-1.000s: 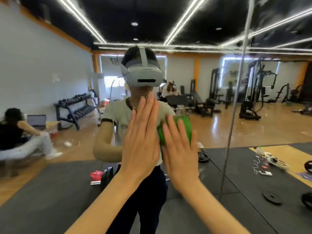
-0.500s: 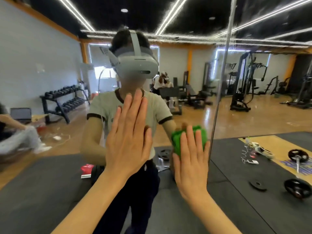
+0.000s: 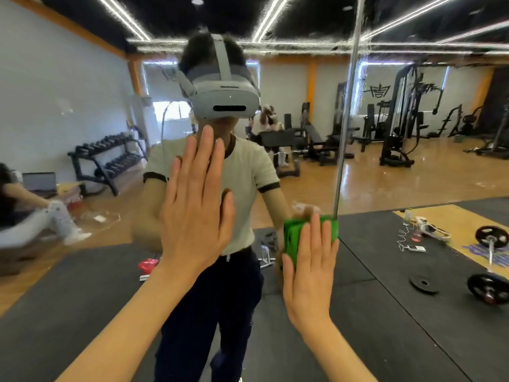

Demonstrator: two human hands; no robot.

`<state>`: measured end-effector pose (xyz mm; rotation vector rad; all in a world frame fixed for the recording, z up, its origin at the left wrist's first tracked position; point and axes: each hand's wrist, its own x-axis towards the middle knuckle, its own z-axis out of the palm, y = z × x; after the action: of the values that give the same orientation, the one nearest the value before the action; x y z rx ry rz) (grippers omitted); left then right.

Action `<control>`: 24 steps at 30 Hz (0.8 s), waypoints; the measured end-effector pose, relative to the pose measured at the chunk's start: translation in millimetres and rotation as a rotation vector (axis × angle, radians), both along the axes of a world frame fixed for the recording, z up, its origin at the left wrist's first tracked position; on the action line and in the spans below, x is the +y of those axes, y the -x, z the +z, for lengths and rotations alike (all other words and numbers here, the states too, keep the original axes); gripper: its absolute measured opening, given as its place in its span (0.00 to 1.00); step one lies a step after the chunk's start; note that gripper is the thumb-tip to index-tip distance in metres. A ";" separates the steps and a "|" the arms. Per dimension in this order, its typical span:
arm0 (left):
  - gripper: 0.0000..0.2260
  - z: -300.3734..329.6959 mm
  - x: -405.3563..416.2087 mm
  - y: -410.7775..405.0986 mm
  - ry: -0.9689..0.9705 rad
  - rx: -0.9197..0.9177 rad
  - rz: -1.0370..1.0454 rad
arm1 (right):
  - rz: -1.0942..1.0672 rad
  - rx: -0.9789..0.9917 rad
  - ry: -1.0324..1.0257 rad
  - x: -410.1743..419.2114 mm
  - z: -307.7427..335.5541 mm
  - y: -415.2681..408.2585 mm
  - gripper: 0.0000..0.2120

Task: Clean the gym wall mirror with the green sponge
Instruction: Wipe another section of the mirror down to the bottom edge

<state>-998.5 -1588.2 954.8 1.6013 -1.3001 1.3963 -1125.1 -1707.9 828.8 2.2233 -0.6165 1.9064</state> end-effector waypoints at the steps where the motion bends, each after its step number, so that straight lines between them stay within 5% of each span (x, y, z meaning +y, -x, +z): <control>1: 0.28 0.9 1.2 0.3 -0.008 0.005 -0.010 | 0.005 0.041 -0.002 0.5 -20.8 4.5 0.26; 9: 0.28 -35.8 35.4 -4.3 -0.101 0.065 -0.059 | 0.121 -0.065 0.069 -20.7 101.6 4.6 0.24; 16: 0.29 -79.3 61.2 -31.5 -0.043 0.180 0.025 | -0.019 0.180 0.098 -11.4 -60.1 20.8 0.26; 24: 0.28 -82.3 54.8 -43.1 0.008 0.141 0.125 | 0.032 -0.150 0.057 -16.4 102.8 -9.2 0.25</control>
<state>-955.4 -1533.4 872.5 1.7684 -1.1283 1.3331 -1115.9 -1724.2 931.7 2.0825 -0.5420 2.0937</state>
